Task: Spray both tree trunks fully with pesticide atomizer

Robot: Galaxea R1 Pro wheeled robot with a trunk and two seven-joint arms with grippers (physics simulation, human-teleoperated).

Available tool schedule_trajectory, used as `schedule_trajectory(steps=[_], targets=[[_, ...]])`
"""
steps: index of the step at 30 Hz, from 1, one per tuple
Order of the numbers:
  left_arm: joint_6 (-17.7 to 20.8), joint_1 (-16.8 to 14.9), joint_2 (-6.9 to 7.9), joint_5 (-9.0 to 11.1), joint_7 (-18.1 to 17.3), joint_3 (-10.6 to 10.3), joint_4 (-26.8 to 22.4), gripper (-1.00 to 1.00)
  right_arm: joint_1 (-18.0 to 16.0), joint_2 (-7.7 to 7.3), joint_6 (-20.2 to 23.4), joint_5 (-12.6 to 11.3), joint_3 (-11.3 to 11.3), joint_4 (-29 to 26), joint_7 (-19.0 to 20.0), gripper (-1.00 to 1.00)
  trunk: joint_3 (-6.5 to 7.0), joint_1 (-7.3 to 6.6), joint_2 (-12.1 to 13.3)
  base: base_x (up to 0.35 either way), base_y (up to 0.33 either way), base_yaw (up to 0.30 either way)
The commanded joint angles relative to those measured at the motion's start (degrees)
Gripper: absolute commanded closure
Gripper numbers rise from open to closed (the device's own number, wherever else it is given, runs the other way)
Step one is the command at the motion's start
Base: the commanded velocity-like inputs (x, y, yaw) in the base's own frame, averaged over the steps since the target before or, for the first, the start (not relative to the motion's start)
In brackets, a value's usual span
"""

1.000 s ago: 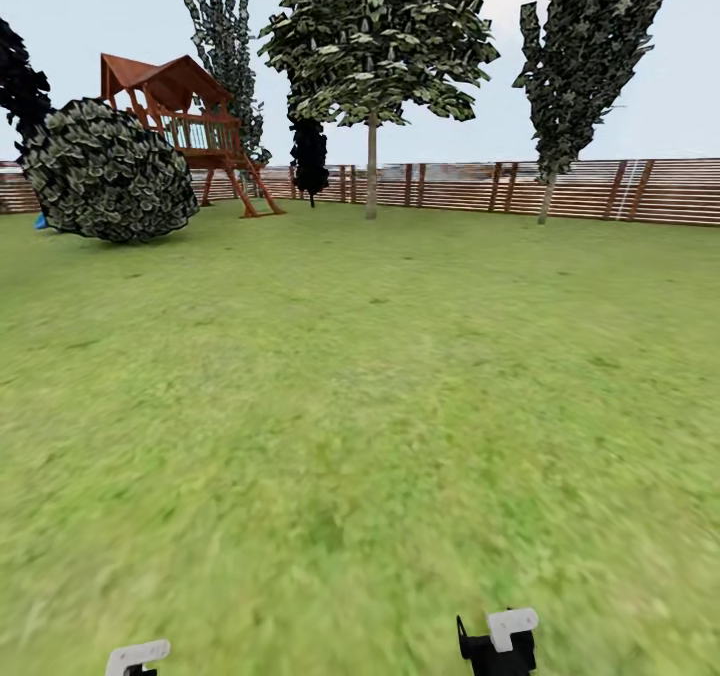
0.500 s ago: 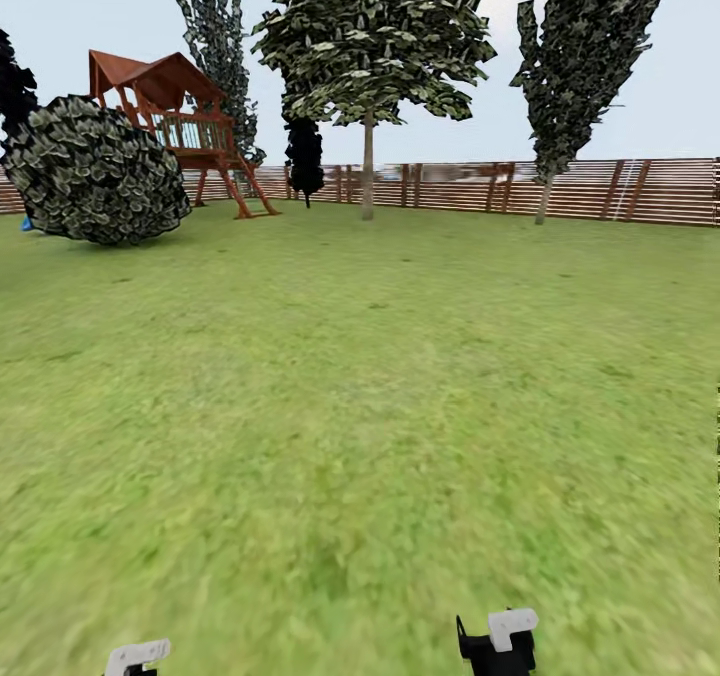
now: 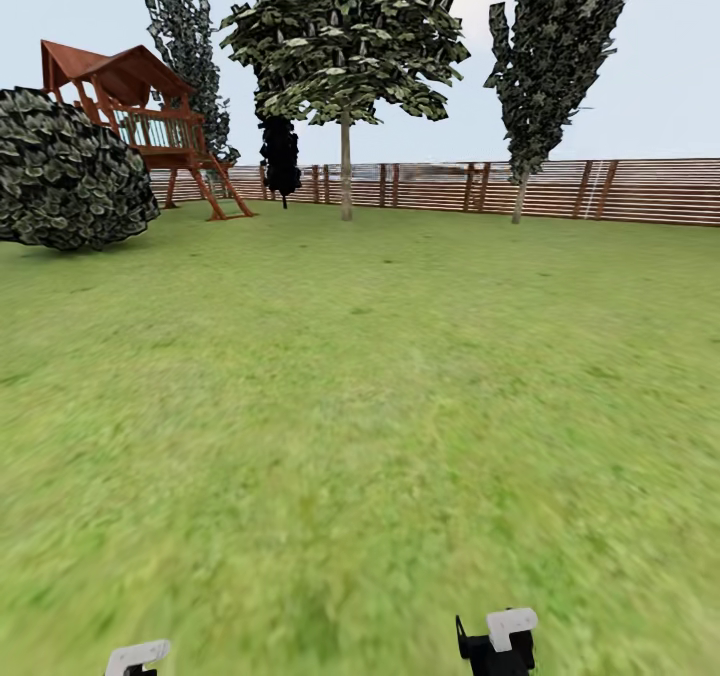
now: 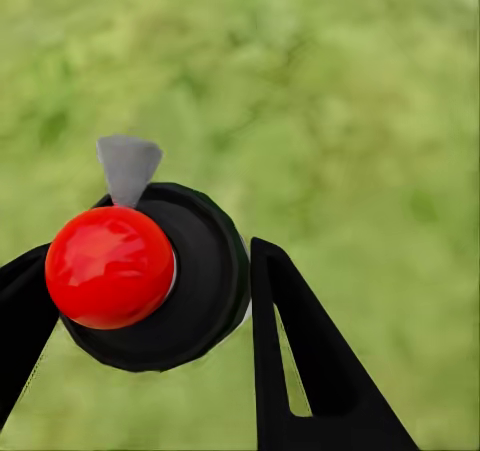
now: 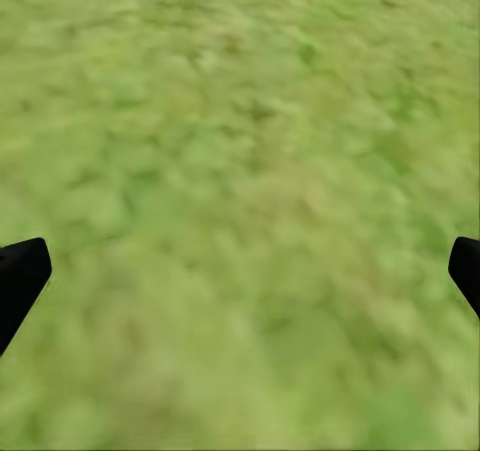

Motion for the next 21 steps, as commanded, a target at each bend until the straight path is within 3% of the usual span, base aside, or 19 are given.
schedule_trajectory(steps=[1,17,21], targets=[[-0.15,-0.03,0.01,0.5,-0.27,-0.1,0.05,1.0,-0.04,0.01,-0.08,0.61,-0.08,0.08,-0.51,-1.0,-0.06,0.02,-0.02,0.336,0.074,-0.001],[-0.15,-0.03,0.01,0.5,-0.27,-0.09,0.05,1.0,-0.04,0.01,-0.08,0.61,-0.08,0.12,-0.51,-1.0,-0.06,0.02,-0.02,0.336,0.074,-0.001],[-0.15,-0.04,0.01,0.5,-0.27,-0.09,0.05,1.0,-0.05,0.01,-0.08,0.61,-0.08,0.12,-0.51,-1.0,-0.06,0.02,-0.02,0.336,0.074,-0.123]])
